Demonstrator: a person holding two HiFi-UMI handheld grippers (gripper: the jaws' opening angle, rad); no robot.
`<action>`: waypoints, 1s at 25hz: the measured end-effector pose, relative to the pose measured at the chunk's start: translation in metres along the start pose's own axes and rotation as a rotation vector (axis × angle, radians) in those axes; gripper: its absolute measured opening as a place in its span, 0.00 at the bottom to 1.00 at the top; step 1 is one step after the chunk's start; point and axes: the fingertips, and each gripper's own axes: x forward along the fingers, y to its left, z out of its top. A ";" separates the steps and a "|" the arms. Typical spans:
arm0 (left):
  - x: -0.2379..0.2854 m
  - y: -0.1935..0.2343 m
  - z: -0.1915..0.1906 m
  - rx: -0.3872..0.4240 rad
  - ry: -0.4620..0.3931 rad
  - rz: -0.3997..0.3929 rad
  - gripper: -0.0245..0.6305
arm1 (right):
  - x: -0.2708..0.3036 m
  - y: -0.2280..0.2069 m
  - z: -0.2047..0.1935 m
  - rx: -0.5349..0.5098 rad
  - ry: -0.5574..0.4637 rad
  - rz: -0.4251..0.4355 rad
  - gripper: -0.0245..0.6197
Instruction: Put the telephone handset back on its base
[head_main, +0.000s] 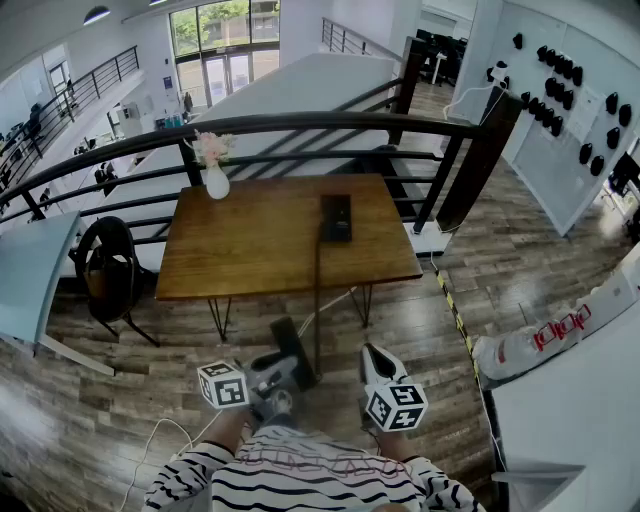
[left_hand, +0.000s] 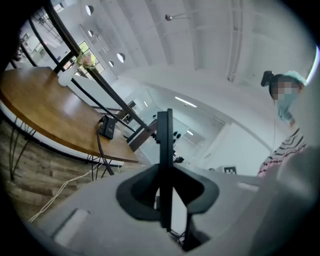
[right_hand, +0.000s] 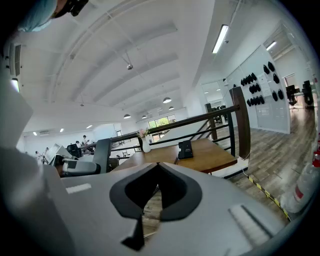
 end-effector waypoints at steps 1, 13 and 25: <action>0.001 -0.002 -0.003 0.003 0.001 0.002 0.15 | -0.003 -0.001 -0.001 0.003 -0.002 0.002 0.04; 0.032 0.017 0.011 -0.007 0.009 -0.004 0.15 | 0.017 -0.022 0.019 -0.013 -0.054 0.007 0.04; 0.076 0.108 0.105 -0.016 0.087 -0.086 0.15 | 0.140 -0.037 0.060 0.022 -0.051 -0.065 0.04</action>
